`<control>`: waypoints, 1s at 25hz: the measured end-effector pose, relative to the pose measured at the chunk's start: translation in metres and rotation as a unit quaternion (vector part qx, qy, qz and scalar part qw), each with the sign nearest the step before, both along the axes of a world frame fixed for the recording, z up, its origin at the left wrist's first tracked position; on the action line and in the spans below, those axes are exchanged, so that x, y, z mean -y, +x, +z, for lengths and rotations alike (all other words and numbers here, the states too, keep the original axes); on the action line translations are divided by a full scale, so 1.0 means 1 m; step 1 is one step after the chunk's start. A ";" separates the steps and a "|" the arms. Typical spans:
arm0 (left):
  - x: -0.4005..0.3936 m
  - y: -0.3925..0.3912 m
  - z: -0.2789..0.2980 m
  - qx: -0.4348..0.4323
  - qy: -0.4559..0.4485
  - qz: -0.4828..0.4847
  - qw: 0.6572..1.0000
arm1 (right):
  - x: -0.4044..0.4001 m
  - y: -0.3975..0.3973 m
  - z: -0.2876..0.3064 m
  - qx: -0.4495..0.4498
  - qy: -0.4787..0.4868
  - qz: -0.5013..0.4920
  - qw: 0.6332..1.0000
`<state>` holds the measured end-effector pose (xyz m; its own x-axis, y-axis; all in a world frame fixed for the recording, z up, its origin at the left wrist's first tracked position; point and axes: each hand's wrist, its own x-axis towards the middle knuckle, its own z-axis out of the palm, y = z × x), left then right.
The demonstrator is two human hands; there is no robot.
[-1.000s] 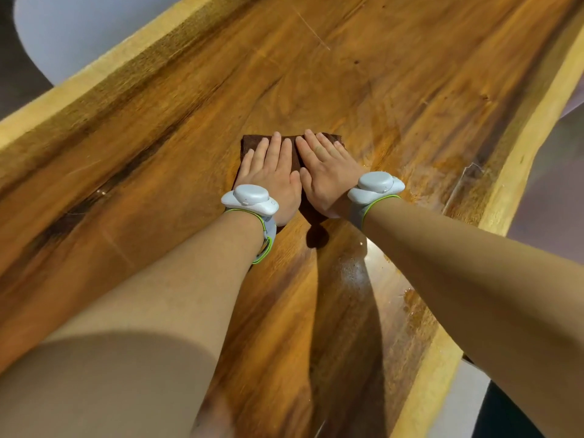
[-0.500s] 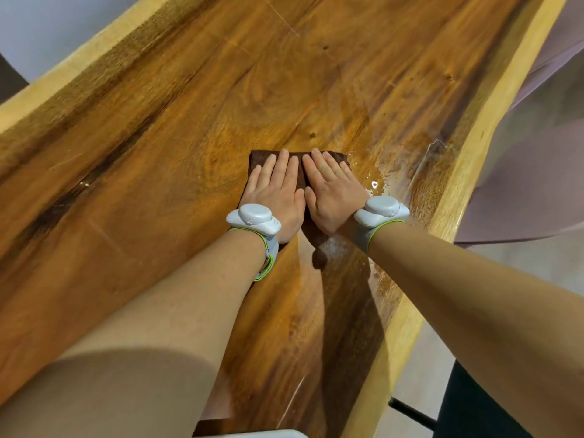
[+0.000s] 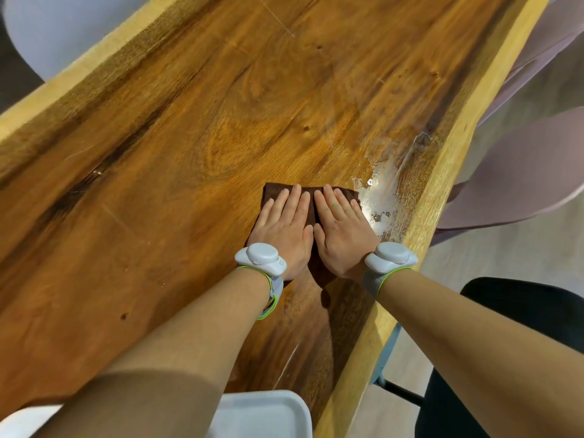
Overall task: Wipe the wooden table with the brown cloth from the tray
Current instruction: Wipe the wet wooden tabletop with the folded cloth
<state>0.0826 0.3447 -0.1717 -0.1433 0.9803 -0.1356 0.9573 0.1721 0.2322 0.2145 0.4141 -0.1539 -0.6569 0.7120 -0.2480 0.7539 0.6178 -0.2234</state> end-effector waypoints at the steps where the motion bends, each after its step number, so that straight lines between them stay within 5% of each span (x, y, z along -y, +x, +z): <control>1: 0.007 0.004 0.001 0.001 -0.002 -0.002 1.000 | 0.008 0.005 0.001 -0.003 0.001 -0.003 1.000; 14: 0.095 0.060 0.015 0.012 -0.013 -0.017 1.000 | 0.106 0.060 0.004 0.007 0.001 -0.028 1.000; 25: 0.054 0.052 0.008 0.008 -0.007 -0.038 0.999 | 0.072 0.053 -0.004 0.004 0.026 -0.054 0.998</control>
<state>0.1344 0.2906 -0.1640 -0.0669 0.9862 -0.1515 0.9636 0.1032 0.2465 0.2676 0.3417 -0.1576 -0.5732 0.7908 -0.2144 0.8188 0.5428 -0.1868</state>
